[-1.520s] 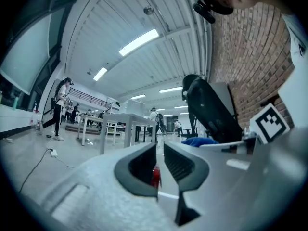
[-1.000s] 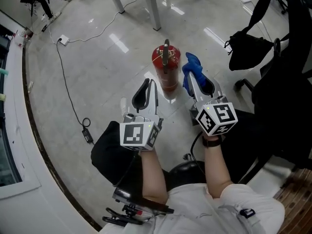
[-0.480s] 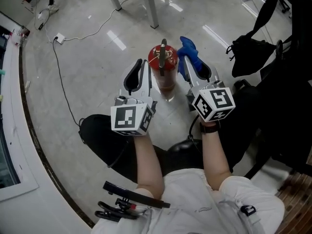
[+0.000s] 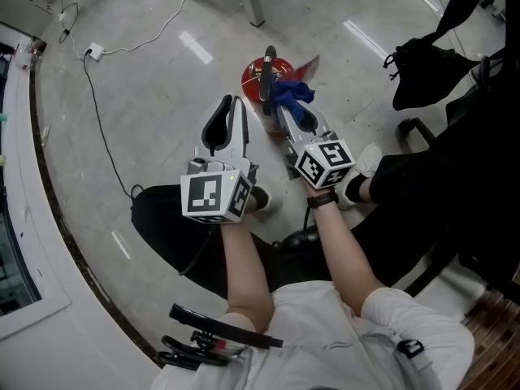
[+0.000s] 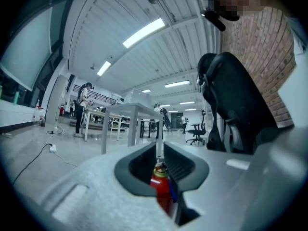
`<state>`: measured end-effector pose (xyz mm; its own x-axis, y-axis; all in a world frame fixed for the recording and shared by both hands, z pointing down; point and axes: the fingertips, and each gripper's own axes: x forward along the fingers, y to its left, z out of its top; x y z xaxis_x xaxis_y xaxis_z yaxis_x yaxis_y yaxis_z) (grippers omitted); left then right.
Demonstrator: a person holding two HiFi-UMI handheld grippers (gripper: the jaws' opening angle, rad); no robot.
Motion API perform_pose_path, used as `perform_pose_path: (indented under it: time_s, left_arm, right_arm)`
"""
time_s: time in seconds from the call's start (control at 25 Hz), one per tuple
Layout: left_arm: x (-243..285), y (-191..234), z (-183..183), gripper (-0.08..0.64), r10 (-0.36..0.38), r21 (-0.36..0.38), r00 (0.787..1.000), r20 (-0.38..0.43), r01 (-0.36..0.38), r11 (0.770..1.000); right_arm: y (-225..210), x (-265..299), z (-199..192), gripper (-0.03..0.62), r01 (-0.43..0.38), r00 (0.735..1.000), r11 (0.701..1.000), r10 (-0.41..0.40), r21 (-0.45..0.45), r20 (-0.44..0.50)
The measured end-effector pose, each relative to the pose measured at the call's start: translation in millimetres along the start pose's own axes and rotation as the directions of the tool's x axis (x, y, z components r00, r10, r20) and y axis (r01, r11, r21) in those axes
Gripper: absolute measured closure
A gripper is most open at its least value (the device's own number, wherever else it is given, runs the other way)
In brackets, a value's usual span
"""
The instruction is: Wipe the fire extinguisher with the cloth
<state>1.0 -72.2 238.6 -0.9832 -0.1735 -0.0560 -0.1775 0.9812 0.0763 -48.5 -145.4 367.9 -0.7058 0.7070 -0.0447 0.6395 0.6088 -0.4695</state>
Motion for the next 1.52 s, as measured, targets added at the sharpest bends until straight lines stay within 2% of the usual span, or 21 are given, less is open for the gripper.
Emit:
perform_pose_path:
  time_s: [0.12, 0.2, 0.28, 0.36, 0.44, 0.52, 0.6, 0.68, 0.8, 0.84, 0.88, 0.92, 0.96, 1.04, 1.08, 1.12, 1.2, 1.32, 1.4, 1.48, 1.52]
  left_arm:
    - [-5.4, 5.4, -13.9, 0.512, 0.018, -0.018, 1.000, -0.018, -0.019, 1.000]
    - [-7.2, 7.6, -25.5, 0.512, 0.033, -0.022, 0.999, -0.039, -0.034, 0.999]
    - [-8.7, 8.3, -33.1, 0.512, 0.049, -0.032, 0.997, -0.065, -0.051, 0.998]
    - [-11.0, 8.8, -40.1, 0.512, 0.058, -0.042, 0.995, -0.087, -0.061, 0.997]
    - [-11.6, 11.2, -46.5, 0.512, 0.067, -0.041, 0.992, -0.111, -0.072, 0.997]
    - [-10.5, 16.2, -54.7, 0.512, 0.079, -0.042, 0.988, -0.133, -0.085, 0.995]
    - [-8.4, 21.3, -64.0, 0.511, 0.088, -0.041, 0.983, -0.160, -0.096, 0.995]
    - [-2.5, 23.7, -70.1, 0.509, 0.083, -0.031, 0.979, -0.187, -0.090, 0.995]
    - [14.5, 25.1, -70.6, 0.509, 0.062, -0.023, 0.979, -0.192, -0.067, 0.997]
    - [19.5, 26.4, -69.5, 0.509, 0.057, -0.023, 0.981, -0.186, -0.063, 0.998]
    - [23.2, 28.1, -68.3, 0.509, 0.053, -0.022, 0.982, -0.179, -0.058, 0.998]
    - [26.0, 30.3, -66.5, 0.509, 0.048, -0.017, 0.984, -0.169, -0.052, 0.998]
    - [28.6, 33.3, -63.4, 0.509, 0.042, -0.006, 0.987, -0.154, -0.044, 0.999]
    - [35.3, 42.3, -51.5, 0.509, 0.035, 0.021, 0.993, -0.114, -0.033, 0.999]
    - [39.6, 48.5, -43.0, 0.509, 0.037, 0.028, 0.995, -0.093, -0.034, 0.999]
    - [43.6, 55.1, -33.8, 0.509, 0.042, 0.028, 0.997, -0.072, -0.040, 0.999]
    - [47.4, 63.3, -17.8, 0.509, 0.056, 0.016, 0.998, -0.042, -0.055, 0.998]
    - [54.9, 54.8, -8.1, 0.509, 0.032, 0.013, 0.999, -0.032, -0.031, 0.999]
    - [60.0, 46.8, -10.1, 0.509, 0.017, 0.009, 0.999, -0.032, -0.017, 1.000]
    - [59.7, 44.5, -13.9, 0.509, 0.021, -0.001, 0.999, -0.033, -0.021, 1.000]
    - [58.6, 44.7, -15.5, 0.511, 0.027, -0.004, 0.999, -0.034, -0.027, 1.000]
  right_arm:
    - [-17.7, -11.0, -26.8, 0.528, 0.043, 0.997, 0.993, -0.049, 0.107, 0.054]
    - [-41.3, -12.6, -69.6, 0.528, 0.132, 0.991, 0.973, -0.131, 0.189, -0.016]
    - [-66.8, -12.3, -119.3, 0.528, 0.227, 0.973, 0.935, -0.210, 0.274, -0.091]
    - [-92.6, -15.1, -163.3, 0.528, 0.300, 0.954, 0.864, -0.271, 0.403, -0.130]
    - [-119.9, -16.9, -209.5, 0.529, 0.334, 0.942, 0.753, -0.291, 0.567, -0.168]
    - [-147.2, -19.1, -263.4, 0.529, 0.384, 0.922, 0.631, -0.297, 0.674, -0.247]
    - [-171.1, -25.2, -313.1, 0.529, 0.470, 0.881, 0.537, -0.323, 0.700, -0.344]
    - [-189.7, -30.2, -350.4, 0.529, 0.571, 0.821, 0.490, -0.347, 0.658, -0.454]
    - [-201.0, -28.7, -372.6, 0.531, 0.674, 0.727, 0.499, -0.313, 0.545, -0.612]
    - [-199.5, -29.6, -370.0, 0.529, 0.691, 0.702, 0.500, -0.291, 0.523, -0.650]
    - [-195.2, -32.5, -360.0, 0.528, 0.694, 0.693, 0.498, -0.267, 0.520, -0.669]
    - [-188.8, -35.6, -339.6, 0.526, 0.678, 0.708, 0.505, -0.250, 0.534, -0.661]
    - [-181.1, -37.2, -308.0, 0.526, 0.640, 0.743, 0.529, -0.241, 0.557, -0.625]
    - [-164.9, -34.2, -224.5, 0.527, 0.533, 0.828, 0.628, -0.246, 0.567, -0.505]
    - [-158.0, -30.5, -182.1, 0.526, 0.484, 0.859, 0.683, -0.252, 0.547, -0.445]
    - [-151.2, -27.1, -142.5, 0.527, 0.440, 0.885, 0.728, -0.254, 0.525, -0.390]
    - [-135.2, -29.9, -70.6, 0.528, 0.361, 0.927, 0.787, -0.249, 0.499, -0.279]
    - [-104.4, -45.6, 18.8, 0.528, 0.249, 0.968, 0.831, -0.222, 0.497, -0.113]
    - [-69.3, -36.8, 66.3, 0.528, 0.079, 0.994, 0.850, -0.104, 0.521, 0.019]
    - [-26.6, -15.0, 84.3, 0.528, -0.099, 0.994, 0.817, 0.056, 0.568, 0.092]
    - [-10.1, -3.7, 79.7, 0.528, -0.145, 0.989, 0.793, 0.111, 0.591, 0.093]
